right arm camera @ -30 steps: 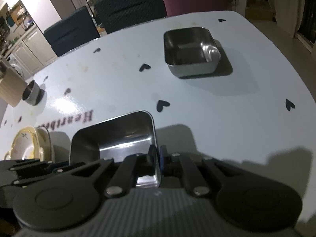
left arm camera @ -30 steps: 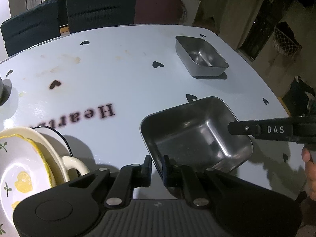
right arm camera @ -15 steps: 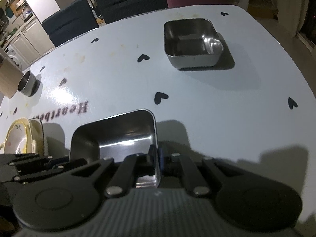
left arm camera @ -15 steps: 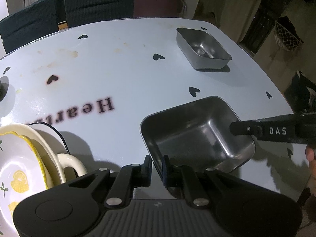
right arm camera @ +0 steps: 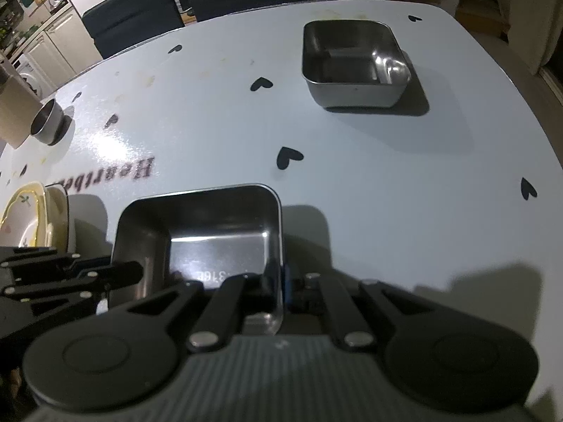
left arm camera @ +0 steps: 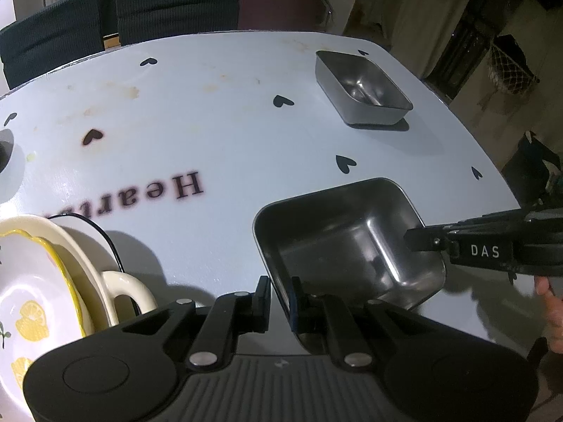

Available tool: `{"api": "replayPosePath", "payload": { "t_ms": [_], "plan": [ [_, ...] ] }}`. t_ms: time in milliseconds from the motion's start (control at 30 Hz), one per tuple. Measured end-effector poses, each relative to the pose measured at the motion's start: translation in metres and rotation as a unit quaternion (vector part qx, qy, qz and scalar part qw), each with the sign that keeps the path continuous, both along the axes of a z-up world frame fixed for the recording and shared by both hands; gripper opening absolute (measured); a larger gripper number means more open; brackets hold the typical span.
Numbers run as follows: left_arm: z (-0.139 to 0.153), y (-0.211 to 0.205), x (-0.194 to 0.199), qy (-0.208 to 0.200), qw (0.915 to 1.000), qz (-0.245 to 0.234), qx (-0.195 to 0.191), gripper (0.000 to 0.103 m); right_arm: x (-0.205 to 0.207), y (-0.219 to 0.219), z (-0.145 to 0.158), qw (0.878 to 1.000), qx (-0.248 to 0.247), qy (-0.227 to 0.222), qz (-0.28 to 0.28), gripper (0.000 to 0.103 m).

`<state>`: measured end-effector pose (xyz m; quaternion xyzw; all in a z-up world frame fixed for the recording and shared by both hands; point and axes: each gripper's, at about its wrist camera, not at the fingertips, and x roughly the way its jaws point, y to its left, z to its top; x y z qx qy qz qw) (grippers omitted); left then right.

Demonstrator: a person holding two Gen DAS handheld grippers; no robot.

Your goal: Organize plates and bowls

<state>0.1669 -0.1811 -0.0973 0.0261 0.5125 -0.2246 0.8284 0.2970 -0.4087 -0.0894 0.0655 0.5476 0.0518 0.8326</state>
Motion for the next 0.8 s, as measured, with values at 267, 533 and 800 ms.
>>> {"api": "replayPosePath", "payload": {
  "t_ms": [267,533,800],
  "plan": [
    [0.001,0.001,0.0,0.004,1.0,-0.001,-0.005,0.012,-0.001,-0.002,0.0,1.0,-0.002,-0.009,0.003,0.005],
    [0.005,0.006,0.001,0.002,0.9998,0.004,-0.021,0.016,-0.006,-0.003,0.006,1.0,-0.01,-0.02,0.008,0.018],
    [0.012,0.006,-0.002,-0.005,0.9996,-0.006,-0.028,0.04,-0.013,-0.004,0.014,0.999,-0.001,-0.033,0.016,0.061]
  ]
}}
